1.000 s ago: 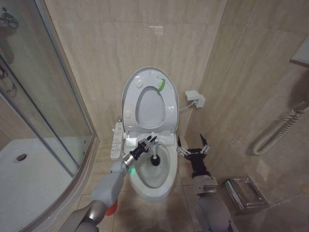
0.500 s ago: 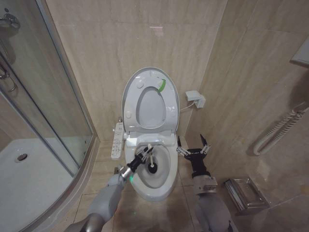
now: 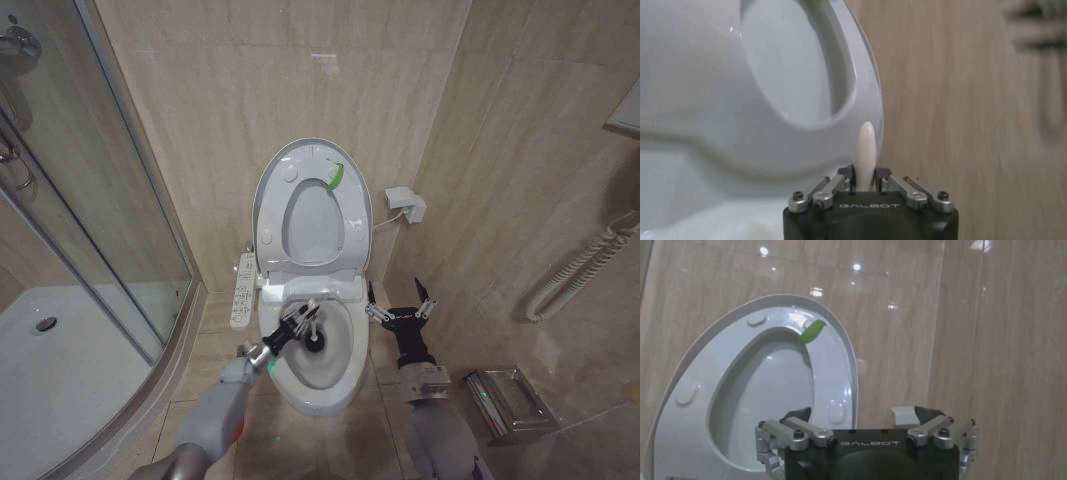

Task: Open the toilet lid, clean the toilet bowl with a toilet brush, close the toilet lid, and flush.

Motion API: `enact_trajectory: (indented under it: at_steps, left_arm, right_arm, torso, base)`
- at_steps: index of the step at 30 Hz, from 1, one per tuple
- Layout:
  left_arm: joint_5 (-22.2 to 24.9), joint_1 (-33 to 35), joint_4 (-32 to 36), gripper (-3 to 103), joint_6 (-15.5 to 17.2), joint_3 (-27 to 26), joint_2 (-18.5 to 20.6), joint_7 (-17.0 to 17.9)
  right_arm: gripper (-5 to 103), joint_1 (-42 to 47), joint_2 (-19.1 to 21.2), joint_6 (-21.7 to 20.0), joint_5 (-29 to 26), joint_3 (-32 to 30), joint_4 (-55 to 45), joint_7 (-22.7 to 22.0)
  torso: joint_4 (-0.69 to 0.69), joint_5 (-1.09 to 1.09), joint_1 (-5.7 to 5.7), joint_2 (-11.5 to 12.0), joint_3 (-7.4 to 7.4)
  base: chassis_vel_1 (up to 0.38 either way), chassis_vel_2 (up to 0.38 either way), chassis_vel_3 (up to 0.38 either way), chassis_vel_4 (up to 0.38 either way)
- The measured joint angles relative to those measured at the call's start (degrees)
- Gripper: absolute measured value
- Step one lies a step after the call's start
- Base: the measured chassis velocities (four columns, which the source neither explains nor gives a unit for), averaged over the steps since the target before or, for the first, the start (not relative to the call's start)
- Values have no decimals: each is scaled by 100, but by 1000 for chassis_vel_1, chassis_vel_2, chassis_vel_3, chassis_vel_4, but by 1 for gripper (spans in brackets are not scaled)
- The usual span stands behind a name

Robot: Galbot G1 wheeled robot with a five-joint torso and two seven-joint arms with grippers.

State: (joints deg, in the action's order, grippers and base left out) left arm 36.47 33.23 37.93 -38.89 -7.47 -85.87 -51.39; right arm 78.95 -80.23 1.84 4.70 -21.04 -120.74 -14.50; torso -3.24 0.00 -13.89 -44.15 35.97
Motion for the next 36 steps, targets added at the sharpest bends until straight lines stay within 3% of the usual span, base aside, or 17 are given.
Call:
enact_trajectory:
  at_steps: [3, 7, 9, 16, 21, 24, 27, 30, 32, 36]
  left_arm:
    - [363, -49, 109, 20, 159, 8, -134, -5]
    - [461, -196, -6, 20, 206, -50, -201, -66]
    - [327, -218, -148, 20, 173, -83, -194, -107]
    - [-1078, -122, -477, 20, -410, -236, 108, -136]
    - [-1359, -50, -388, 20, -554, -247, 224, -93]
    - [-1055, -54, -193, 20, -501, -186, 215, -65]
    - [-207, -163, 45, 20, -237, -118, 68, -49]
    - [201, -257, 86, 20, -78, -122, -25, -45]
    - [359, -287, 97, 20, -3, -118, -44, -35]
    - [243, -299, -73, 20, -2, -137, -30, -37]
  right_arm:
    - [100, 0, 0, 0, 0, 0, 0, 0]
    - [100, 0, 0, 0, 0, 0, 0, 0]
    - [100, 0, 0, 0, 0, 0, 0, 0]
    - [100, 0, 0, 0, 0, 0, 0, 0]
    - [100, 0, 0, 0, 0, 0, 0, 0]
    - [100, 0, 0, 0, 0, 0, 0, 0]
    - [100, 0, 0, 0, 0, 0, 0, 0]
    - [100, 0, 0, 0, 0, 0, 0, 0]
    - [100, 0, 0, 0, 0, 0, 0, 0]
    - [100, 0, 0, 0, 0, 0, 0, 0]
  torso:
    - [-2, -1, 0, 0, 0]
    - [-1, 2, 0, 0, -1]
    - [0, 0, 0, 0, 0]
    - [3, 0, 0, 0, -1]
    - [3, 0, 0, 0, -1]
    - [2, 0, 0, 0, -1]
    - [-1, 0, 0, 0, -1]
    - [-2, 0, 0, 0, -1]
    - [-2, 0, 0, 0, -1]
    - [0, 0, 0, 0, -1]
  base:
    - [0, 0, 0, 0]
    - [0, 0, 0, 0]
    - [0, 0, 0, 0]
    - [0, 0, 0, 0]
    - [0, 0, 0, 0]
    - [0, 0, 0, 0]
    - [0, 0, 0, 0]
    - [0, 0, 0, 0]
    - [0, 0, 0, 0]
    - [0, 0, 0, 0]
